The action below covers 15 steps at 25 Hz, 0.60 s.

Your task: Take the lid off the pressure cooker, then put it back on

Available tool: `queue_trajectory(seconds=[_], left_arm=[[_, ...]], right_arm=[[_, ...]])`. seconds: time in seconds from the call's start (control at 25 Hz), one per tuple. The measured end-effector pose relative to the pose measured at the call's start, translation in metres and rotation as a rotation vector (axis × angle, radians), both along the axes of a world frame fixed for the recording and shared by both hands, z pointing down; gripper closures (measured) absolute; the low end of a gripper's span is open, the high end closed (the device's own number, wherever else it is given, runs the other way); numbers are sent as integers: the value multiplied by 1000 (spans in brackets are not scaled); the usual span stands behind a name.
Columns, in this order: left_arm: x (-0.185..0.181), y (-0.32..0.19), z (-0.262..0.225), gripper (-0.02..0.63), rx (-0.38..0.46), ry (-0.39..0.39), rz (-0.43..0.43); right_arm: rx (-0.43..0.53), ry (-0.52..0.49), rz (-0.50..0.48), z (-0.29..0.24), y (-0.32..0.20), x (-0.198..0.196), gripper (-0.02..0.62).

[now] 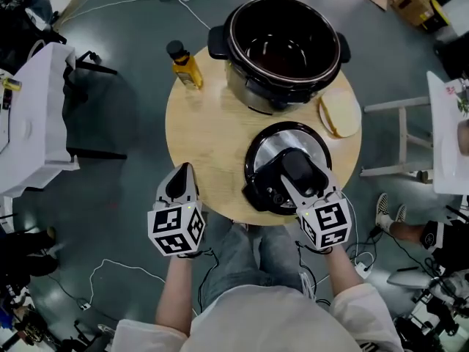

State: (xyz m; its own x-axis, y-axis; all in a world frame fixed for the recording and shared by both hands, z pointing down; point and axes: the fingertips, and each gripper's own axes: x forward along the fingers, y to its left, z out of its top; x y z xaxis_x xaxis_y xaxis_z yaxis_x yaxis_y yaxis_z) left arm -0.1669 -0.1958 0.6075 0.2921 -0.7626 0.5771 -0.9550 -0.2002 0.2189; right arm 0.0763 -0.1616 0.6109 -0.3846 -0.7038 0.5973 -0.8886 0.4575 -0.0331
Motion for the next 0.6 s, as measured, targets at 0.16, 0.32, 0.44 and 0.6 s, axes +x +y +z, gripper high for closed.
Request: queue_trajectory(seconds=[0.16,0.32,0.44,0.6], left_arm=[[-2,0,3,615,-8,-1,-8],[-3,-2,5,615,-12,-1,-19],[-2,-3,7,615,-17,-1,-15],[5,-2,9,615,-26,14,-8]], right_arm=[[-6,11,3,9,1,-1,313],[12,27,-2,10,0,-1,313],[14,31,1,11,0,-2,313],[13,31,0,11,0,-3,313]])
